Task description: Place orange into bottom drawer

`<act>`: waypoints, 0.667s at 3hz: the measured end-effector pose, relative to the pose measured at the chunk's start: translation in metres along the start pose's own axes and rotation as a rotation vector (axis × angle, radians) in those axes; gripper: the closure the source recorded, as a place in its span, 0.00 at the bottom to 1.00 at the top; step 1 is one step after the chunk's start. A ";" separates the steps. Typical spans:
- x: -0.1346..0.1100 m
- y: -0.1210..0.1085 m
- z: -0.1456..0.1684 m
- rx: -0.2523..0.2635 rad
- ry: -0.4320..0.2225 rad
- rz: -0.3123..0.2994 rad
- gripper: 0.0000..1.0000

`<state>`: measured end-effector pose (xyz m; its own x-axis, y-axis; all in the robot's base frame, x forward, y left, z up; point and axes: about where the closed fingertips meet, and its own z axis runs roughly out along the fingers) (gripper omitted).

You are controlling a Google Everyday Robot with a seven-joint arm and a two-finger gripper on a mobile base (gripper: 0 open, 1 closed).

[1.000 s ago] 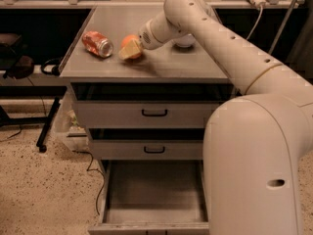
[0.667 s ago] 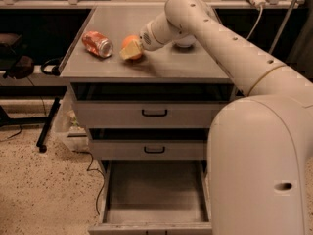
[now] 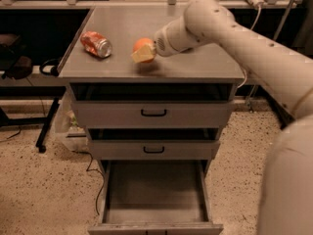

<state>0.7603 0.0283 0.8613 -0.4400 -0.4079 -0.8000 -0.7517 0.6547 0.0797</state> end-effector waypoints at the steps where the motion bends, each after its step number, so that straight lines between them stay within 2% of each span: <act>1: 0.018 0.022 -0.052 0.000 -0.064 -0.009 1.00; 2: 0.048 0.051 -0.095 -0.031 -0.080 -0.033 1.00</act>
Offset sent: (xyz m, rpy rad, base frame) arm -0.1758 -0.0781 0.0265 0.0722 -0.0765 0.0782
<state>0.6543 -0.0183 0.8838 -0.3752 -0.3755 -0.8475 -0.7805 0.6212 0.0703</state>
